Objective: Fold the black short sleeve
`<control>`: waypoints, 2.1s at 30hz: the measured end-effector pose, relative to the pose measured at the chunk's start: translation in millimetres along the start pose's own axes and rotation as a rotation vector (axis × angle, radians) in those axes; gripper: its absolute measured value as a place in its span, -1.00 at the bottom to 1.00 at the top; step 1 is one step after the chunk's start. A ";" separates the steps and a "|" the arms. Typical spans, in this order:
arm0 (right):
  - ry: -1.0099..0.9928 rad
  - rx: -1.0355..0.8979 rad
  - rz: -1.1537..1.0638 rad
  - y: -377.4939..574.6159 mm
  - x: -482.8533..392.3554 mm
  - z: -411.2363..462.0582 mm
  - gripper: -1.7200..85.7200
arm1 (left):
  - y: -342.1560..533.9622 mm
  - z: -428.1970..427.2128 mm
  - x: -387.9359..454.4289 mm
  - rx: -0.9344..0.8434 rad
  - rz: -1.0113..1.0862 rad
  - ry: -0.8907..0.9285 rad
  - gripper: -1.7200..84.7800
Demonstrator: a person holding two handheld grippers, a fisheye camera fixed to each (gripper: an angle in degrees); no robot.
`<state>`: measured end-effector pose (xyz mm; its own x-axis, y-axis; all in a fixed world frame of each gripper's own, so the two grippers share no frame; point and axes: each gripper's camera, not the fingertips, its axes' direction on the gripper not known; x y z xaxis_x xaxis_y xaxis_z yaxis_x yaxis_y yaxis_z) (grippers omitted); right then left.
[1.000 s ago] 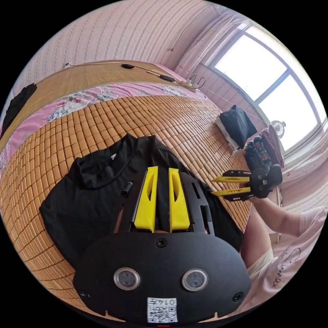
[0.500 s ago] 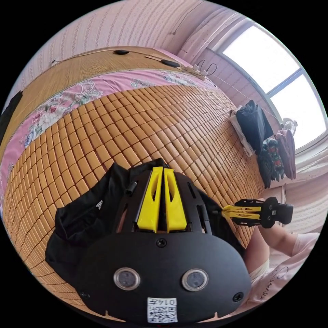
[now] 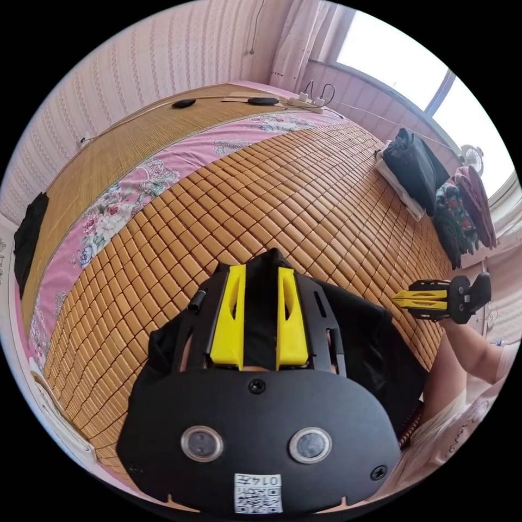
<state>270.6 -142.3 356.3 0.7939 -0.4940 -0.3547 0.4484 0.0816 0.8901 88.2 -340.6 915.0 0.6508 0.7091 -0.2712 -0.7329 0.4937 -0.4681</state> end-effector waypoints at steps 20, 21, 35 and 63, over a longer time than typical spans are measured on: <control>-0.230 -0.121 -0.142 -7.0 -50.2 28.2 -0.96 | 170.6 -39.0 63.1 -0.031 -0.091 0.115 -0.94; -0.230 -0.125 -0.135 -6.0 -49.3 32.1 -0.96 | 176.5 -29.4 60.9 -0.083 -0.099 0.086 -0.95; -0.141 0.007 -0.124 -52.3 40.5 31.0 -0.90 | 256.0 -122.9 -18.2 0.215 -0.349 0.092 -0.88; -0.267 0.169 0.349 -114.9 204.0 79.2 -0.95 | 318.9 -200.5 -171.9 0.431 -0.618 0.070 -0.98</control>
<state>348.5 -321.0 204.3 0.7418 -0.6694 0.0403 0.0827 0.1510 0.9851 -217.7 -406.0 643.7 0.9689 0.2132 -0.1255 -0.2340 0.9544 -0.1853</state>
